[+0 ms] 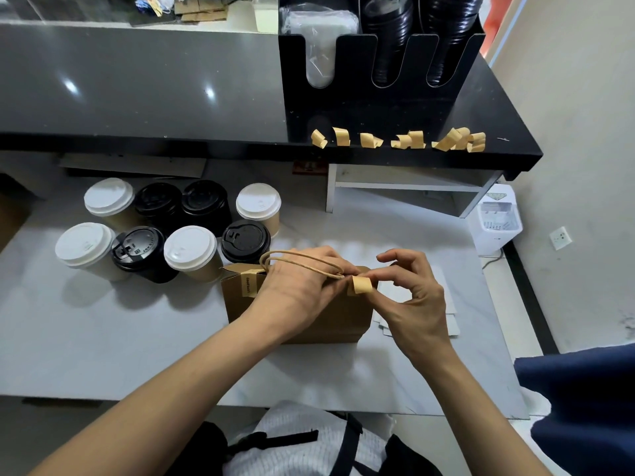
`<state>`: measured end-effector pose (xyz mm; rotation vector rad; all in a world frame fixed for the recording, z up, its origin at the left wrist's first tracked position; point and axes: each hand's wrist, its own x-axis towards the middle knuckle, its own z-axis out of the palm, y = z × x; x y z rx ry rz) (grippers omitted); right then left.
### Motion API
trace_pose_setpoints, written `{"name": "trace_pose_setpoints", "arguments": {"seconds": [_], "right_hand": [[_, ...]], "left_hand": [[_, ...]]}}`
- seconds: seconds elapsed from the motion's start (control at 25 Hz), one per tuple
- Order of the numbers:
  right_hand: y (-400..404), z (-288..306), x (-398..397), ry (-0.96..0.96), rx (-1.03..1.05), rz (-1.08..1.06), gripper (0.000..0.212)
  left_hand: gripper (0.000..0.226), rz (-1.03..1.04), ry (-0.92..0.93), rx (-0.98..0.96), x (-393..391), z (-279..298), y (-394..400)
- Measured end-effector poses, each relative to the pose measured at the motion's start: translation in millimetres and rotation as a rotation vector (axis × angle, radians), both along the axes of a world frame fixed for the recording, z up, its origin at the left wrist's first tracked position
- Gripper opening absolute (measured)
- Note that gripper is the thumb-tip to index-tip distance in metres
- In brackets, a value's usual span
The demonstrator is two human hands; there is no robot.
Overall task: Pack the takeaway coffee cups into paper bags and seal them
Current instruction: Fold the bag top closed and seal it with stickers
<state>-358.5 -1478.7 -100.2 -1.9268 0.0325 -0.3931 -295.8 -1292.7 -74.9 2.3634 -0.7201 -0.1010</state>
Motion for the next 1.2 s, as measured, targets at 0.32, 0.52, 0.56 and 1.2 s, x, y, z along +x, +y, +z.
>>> {"name": "trace_pose_setpoints", "arguments": {"seconds": [0.32, 0.52, 0.56, 1.2], "right_hand": [[6, -1, 0, -0.051, -0.072, -0.068, 0.025], [11, -3, 3, -0.079, -0.104, -0.086, 0.033], [10, -3, 4, -0.073, -0.104, -0.098, 0.041], [2, -10, 8, -0.023, -0.038, -0.037, 0.016]], "left_hand": [[0.027, -0.067, -0.026, 0.011, 2, 1, 1], [0.038, -0.054, 0.013, 0.018, 4, 3, 3], [0.036, -0.047, 0.012, 0.018, 4, 3, 2], [0.013, 0.087, -0.213, -0.096, -8, 9, -11]]}}
